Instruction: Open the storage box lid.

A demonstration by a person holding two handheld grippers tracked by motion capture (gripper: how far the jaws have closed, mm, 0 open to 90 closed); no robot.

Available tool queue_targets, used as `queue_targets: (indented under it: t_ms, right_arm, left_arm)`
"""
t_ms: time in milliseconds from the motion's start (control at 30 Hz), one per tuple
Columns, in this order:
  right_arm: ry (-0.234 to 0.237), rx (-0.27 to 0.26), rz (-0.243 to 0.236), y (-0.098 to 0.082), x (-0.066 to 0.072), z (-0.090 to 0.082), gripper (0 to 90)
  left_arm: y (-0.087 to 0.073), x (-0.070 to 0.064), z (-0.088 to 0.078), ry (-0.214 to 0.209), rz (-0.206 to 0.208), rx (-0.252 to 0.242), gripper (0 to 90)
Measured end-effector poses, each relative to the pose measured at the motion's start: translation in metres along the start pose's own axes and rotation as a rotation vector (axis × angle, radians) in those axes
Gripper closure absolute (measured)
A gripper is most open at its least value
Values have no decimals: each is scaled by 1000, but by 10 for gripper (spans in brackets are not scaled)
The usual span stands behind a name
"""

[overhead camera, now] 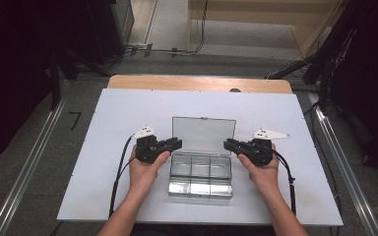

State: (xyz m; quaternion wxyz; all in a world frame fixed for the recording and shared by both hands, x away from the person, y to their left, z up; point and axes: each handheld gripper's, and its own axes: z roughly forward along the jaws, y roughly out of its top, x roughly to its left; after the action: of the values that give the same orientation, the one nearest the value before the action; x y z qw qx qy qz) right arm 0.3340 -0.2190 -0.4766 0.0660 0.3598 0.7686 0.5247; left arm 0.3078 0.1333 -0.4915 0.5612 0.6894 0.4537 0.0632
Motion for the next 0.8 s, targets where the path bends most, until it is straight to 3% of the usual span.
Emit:
queue_targets:
  t_ms: [233,500,567,800]
  right_arm:
    - [-10,-3,6,-1,0,2,717]
    - [-49,-5,27,-2,-1,5,691]
    - [-68,-16,36,-1,-3,3,703]
    - [-62,-20,52,0,-5,1,752]
  left_arm:
    - [-1,0,0,4,-14,0,713]
    - [-1,0,3,42,-39,12,722]
    - [-2,1,3,41,-50,14,720]
    - [-2,1,4,45,-73,18,716]
